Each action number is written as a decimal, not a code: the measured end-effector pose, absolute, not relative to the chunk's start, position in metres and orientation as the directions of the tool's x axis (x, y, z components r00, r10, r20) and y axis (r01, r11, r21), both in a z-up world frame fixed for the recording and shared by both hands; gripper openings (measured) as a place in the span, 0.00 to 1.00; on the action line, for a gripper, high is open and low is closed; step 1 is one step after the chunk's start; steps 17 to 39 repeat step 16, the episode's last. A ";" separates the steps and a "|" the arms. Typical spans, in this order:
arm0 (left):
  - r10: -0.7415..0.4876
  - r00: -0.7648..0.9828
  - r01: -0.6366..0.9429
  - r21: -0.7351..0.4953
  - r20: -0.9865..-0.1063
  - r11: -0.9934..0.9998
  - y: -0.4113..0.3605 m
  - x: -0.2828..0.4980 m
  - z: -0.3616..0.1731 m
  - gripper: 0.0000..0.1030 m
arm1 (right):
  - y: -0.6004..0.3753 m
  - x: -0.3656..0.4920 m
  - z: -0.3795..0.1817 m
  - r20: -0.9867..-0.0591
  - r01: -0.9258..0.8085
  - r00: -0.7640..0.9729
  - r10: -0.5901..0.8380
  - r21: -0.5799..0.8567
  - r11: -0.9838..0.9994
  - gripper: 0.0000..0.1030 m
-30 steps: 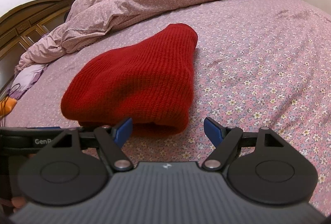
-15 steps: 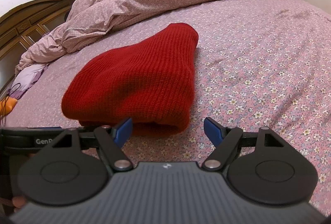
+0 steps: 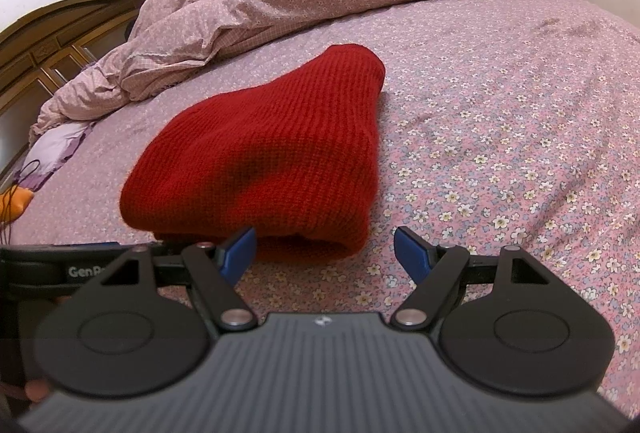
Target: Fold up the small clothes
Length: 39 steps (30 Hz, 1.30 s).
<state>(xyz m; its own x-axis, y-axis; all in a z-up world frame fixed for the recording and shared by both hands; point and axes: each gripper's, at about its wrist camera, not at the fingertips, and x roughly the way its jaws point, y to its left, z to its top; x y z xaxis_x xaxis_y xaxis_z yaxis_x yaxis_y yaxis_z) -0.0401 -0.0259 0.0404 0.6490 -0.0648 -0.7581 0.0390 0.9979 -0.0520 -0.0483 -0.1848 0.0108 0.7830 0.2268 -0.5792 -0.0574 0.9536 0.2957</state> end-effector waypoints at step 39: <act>-0.071 0.646 0.046 -0.054 -0.760 0.997 -0.026 -0.039 0.041 0.94 | -0.187 -0.045 0.012 -0.580 -0.060 0.782 0.230 0.298 0.953 0.76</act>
